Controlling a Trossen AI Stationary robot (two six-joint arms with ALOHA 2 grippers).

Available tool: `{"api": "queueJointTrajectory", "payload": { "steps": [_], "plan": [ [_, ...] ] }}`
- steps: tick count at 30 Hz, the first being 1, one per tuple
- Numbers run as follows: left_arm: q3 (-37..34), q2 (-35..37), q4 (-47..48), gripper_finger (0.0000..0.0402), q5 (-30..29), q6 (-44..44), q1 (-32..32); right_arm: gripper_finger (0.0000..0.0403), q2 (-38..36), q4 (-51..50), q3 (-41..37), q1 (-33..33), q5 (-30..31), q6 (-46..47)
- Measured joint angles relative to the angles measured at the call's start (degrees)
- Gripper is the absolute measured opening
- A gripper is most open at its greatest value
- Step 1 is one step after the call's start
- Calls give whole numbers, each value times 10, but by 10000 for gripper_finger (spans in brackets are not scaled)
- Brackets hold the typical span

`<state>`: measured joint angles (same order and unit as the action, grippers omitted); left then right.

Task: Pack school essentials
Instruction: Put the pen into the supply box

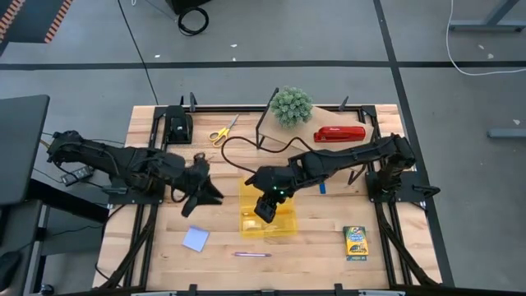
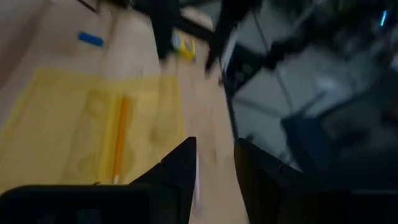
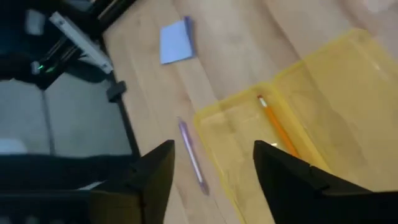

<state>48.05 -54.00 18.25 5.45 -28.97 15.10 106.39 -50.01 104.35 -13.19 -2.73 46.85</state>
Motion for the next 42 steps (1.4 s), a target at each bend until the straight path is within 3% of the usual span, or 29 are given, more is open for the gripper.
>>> {"api": "queueJointTrajectory", "payload": {
  "steps": [5, 11, 16, 19, 26, 30, 34, 42],
  "plan": [
    [0, -5, 65, 145, -26, 71, 48, 273, 0, -105, 50, -33, 70, 78],
    [0, -24, 72, 222, -97, 91, 92, 282, 0, -222, 108, -73, 151, 102],
    [0, -96, 29, 294, -128, 69, 120, 282, 0, -311, 150, -98, 205, 101],
    [0, -159, -7, 317, -133, 46, 145, 282, 1, -374, 178, -120, 211, 105],
    [0, -274, -13, 305, -142, -50, 211, 282, -17, -400, 199, -200, 264, 180],
    [0, -319, -81, 294, -156, -109, 233, 282, -28, -401, 183, -236, 313, 223],
    [1, -365, -149, 289, -160, -110, 245, 282, -32, -400, 182, -258, 329, 238],
    [51, -445, -104, 288, -185, -101, 241, 282, -32, -400, 182, -287, 328, 256]
  ]
}}
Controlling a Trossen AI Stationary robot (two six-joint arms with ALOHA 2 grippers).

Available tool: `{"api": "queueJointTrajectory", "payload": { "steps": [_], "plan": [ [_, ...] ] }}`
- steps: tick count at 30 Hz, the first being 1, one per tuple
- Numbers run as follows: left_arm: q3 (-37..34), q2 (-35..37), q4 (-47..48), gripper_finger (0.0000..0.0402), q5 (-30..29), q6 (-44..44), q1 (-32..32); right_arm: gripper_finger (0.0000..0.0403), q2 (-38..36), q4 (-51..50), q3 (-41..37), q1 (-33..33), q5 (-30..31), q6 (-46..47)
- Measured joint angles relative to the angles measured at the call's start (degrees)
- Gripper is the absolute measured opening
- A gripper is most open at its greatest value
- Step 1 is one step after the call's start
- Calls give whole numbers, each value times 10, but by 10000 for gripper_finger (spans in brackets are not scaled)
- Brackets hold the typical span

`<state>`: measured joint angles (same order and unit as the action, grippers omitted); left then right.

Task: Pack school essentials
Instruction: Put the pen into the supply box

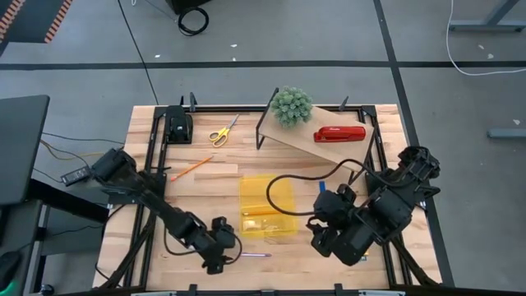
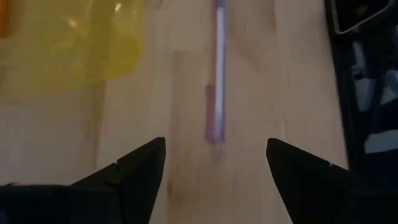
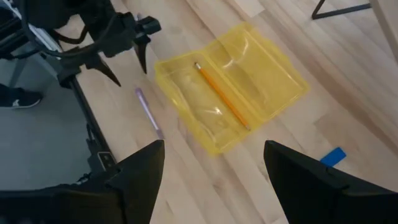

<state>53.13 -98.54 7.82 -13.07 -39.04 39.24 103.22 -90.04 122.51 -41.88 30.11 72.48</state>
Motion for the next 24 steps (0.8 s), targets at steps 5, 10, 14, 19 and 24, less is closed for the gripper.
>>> {"api": "queueJointTrajectory", "payload": {
  "steps": [5, 10, 14, 19, 24],
  "plan": [
    [49, -47, 6, 288, -3, 40, -6, 282, 0, 0, 0, -10, -1, 23],
    [98, -88, 70, 288, -3, 51, -5, 282, 0, 0, 0, -14, -1, 37],
    [124, -110, 101, 280, -3, 52, -3, 282, 0, 0, 0, -14, -1, 42],
    [130, -120, 103, 248, -3, 52, 0, 282, 0, 0, 0, -14, 1, 42],
    [130, -121, 106, 206, -3, 52, 0, 282, 0, 0, 0, -14, 1, 40]
  ]
}}
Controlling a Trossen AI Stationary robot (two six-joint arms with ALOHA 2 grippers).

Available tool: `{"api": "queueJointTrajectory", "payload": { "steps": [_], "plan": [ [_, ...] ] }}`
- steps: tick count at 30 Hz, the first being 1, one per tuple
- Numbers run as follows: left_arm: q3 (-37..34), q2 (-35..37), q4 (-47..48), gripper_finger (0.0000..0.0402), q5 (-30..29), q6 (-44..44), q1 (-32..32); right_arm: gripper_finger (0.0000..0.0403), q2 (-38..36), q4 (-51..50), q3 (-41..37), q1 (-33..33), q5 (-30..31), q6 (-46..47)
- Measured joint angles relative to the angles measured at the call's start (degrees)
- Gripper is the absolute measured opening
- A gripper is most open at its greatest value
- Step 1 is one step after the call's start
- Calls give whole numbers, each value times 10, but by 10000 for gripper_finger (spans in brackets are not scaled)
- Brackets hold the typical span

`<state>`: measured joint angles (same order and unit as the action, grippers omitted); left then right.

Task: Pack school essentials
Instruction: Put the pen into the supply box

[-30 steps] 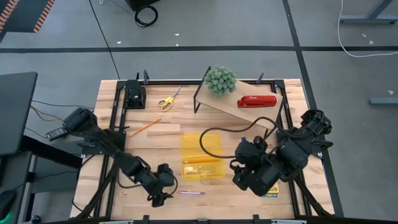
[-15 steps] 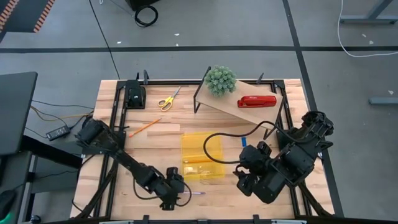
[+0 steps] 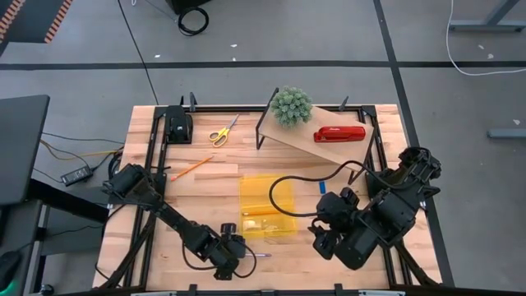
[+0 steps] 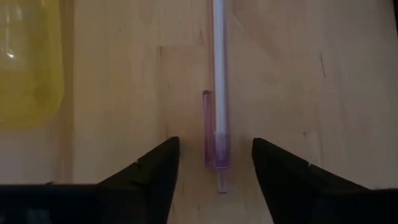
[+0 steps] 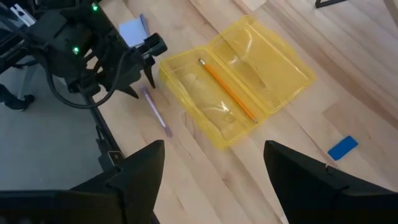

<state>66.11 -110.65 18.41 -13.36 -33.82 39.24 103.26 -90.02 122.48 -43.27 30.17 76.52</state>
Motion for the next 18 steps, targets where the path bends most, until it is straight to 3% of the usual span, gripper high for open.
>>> {"api": "queueJointTrajectory", "payload": {
  "steps": [9, 18],
  "plan": [
    [0, 0, -1, 142, 0, 0, -1, 282, 0, 0, 0, -1, 0, -17],
    [2, -13, -7, 131, 3, 0, -2, 282, 0, 0, 0, 0, 0, -26]
  ]
}}
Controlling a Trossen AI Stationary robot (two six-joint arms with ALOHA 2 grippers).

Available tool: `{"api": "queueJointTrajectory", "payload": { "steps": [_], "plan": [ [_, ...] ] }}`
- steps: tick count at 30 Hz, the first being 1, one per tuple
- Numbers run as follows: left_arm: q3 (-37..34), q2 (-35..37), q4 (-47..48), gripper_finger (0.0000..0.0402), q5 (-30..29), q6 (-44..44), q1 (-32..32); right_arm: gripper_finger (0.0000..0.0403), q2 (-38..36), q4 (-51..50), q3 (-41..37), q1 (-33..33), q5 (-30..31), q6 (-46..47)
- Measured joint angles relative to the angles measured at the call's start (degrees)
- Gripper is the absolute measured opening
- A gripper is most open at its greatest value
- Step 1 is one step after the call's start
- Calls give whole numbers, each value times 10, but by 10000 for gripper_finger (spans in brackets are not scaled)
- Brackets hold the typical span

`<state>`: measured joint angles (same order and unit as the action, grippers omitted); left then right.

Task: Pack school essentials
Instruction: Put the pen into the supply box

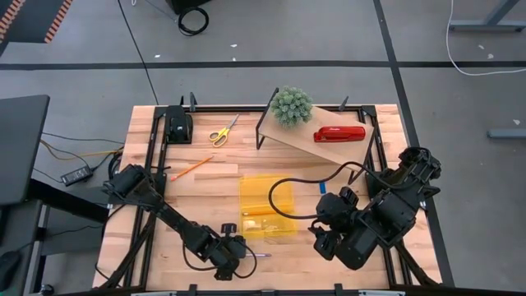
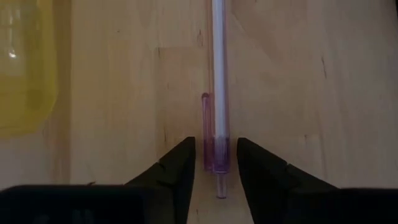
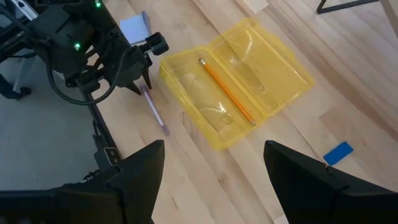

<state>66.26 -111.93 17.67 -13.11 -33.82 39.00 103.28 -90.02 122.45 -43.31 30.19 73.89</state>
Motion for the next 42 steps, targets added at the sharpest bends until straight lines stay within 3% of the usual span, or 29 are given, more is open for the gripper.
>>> {"api": "queueJointTrajectory", "payload": {
  "steps": [8, 17, 24, 42],
  "plan": [
    [1, -10, 3, 121, 9, -4, -4, 282, 0, 0, 0, 0, 0, 10],
    [2, -22, 7, 38, 26, -1, -10, 282, 0, 0, 0, 0, -1, 16],
    [7, -21, 11, 45, 31, -1, -11, 282, 0, 0, 0, 0, -2, 16],
    [214, -20, 166, 16, 35, 64, -22, 282, 0, 0, 0, 0, 10, 9]
  ]
}}
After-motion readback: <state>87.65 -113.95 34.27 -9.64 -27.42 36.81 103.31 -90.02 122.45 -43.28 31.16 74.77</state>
